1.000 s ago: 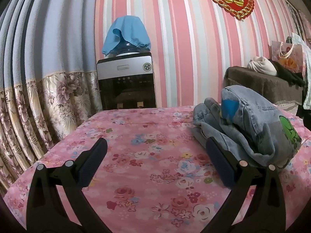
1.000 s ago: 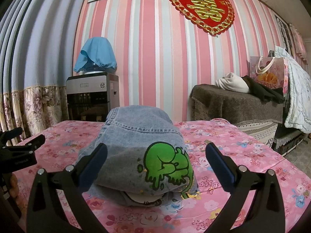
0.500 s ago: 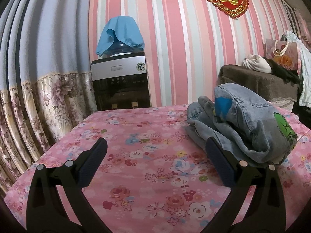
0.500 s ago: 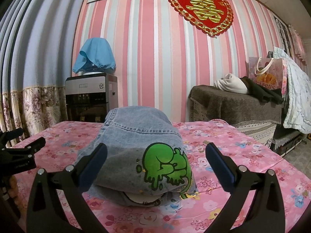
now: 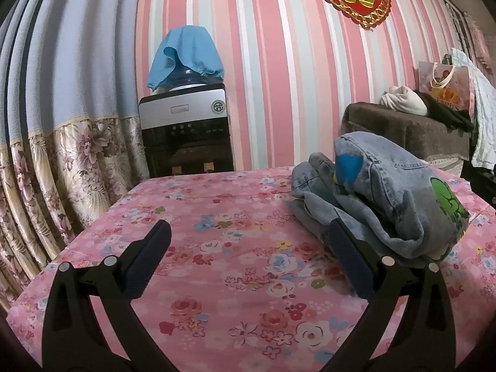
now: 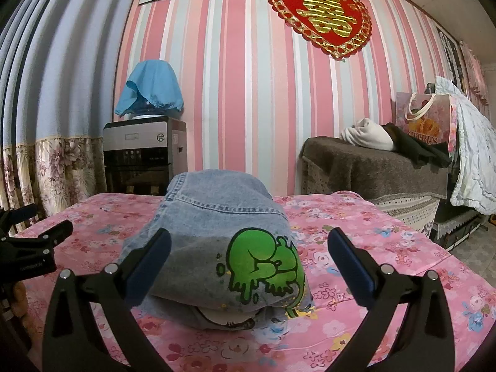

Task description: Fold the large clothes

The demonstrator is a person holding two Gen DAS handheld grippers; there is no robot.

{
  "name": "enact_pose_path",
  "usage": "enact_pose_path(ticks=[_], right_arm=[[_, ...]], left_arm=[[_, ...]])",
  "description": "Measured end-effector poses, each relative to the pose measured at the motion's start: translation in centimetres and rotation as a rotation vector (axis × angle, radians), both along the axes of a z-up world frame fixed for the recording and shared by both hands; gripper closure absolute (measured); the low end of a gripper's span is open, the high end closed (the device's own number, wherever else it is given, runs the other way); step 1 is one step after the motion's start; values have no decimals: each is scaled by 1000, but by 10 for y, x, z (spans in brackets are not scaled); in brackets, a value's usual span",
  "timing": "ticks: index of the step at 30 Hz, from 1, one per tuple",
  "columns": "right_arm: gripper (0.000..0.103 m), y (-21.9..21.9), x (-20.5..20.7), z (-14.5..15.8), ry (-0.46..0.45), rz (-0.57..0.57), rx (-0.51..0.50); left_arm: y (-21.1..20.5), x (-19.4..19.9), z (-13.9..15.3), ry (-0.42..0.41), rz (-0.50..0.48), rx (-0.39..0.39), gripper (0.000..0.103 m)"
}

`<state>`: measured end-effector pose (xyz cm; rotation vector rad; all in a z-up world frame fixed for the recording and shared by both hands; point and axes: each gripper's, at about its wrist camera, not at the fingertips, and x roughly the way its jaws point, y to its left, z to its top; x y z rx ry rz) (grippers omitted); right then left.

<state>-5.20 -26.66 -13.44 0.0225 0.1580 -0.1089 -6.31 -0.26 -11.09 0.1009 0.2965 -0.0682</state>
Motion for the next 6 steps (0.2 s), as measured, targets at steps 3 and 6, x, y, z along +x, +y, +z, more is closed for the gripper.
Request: enact_pose_path(ticks=[3,6], right_arm=[[2,-1,0,0,2,-1,-1],[2,-1,0,0,0,0,0]], left_arm=[[2,2,-1,8,8,-6,3],[3,2,-1,10,9,-10,3]])
